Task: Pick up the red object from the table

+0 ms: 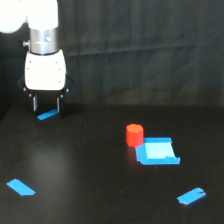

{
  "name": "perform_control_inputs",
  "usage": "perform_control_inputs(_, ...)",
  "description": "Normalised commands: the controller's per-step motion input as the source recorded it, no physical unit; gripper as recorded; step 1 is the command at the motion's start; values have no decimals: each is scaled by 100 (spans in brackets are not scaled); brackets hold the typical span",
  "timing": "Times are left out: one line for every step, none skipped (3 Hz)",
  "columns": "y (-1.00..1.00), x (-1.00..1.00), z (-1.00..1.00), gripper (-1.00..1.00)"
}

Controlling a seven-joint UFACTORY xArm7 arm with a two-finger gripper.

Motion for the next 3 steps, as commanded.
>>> perform_control_inputs(13, -4, -9, 100)
perform_control_inputs(5, 17, -8, 100)
perform_control_inputs(-9, 71, 0, 100)
